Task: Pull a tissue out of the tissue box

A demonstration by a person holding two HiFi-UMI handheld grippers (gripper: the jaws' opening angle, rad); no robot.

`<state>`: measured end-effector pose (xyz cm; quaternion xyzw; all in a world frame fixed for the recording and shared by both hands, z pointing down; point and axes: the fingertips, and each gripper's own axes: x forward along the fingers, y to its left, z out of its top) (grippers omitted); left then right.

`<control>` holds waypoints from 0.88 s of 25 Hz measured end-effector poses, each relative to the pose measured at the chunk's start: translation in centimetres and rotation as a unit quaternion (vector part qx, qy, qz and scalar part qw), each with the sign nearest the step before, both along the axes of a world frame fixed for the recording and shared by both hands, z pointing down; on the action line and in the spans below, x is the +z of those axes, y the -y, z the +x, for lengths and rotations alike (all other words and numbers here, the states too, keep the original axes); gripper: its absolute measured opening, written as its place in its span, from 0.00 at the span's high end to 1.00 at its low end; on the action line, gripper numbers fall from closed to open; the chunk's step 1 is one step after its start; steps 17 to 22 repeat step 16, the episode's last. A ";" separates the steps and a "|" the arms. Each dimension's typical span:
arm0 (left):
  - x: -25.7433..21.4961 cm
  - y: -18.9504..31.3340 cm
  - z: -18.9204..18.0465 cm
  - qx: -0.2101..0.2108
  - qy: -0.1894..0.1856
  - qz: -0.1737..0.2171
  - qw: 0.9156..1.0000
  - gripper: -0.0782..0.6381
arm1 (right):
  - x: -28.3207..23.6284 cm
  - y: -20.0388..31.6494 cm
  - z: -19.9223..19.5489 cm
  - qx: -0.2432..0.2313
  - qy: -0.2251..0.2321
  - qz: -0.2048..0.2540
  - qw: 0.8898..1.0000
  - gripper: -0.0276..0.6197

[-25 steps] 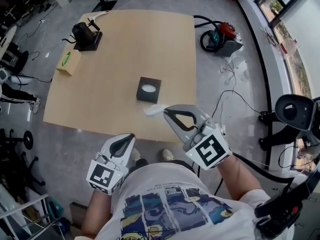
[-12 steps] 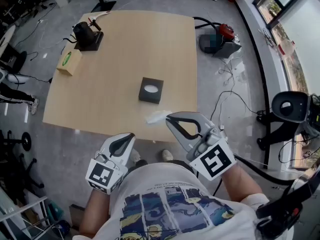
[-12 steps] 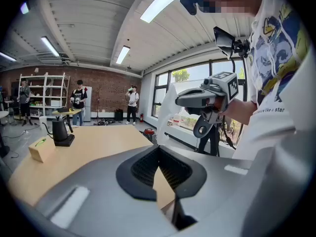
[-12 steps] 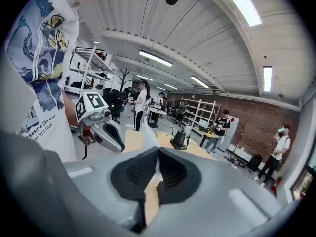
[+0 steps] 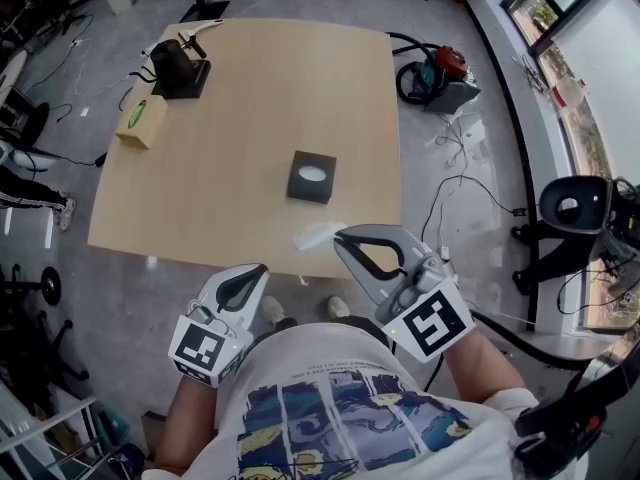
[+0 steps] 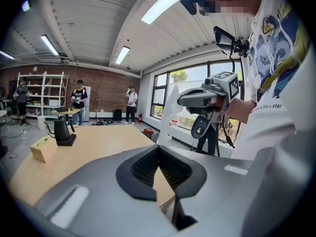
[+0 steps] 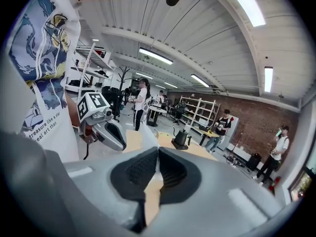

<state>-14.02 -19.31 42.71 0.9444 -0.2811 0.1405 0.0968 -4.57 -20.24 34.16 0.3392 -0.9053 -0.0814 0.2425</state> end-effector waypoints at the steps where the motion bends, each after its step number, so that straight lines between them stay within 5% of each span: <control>1: 0.0 0.0 -0.4 0.001 0.000 0.000 1.000 0.88 | 0.0 0.0 -0.3 0.002 0.000 0.000 1.000 0.95; 16: 0.9 1.2 -6.9 0.022 -0.009 0.002 1.000 0.86 | 0.8 0.9 -5.9 0.037 0.009 0.000 0.999 0.95; 22: 0.9 1.2 -6.9 0.022 -0.009 0.002 1.000 0.86 | 0.8 0.9 -5.9 0.037 0.009 0.000 0.999 0.95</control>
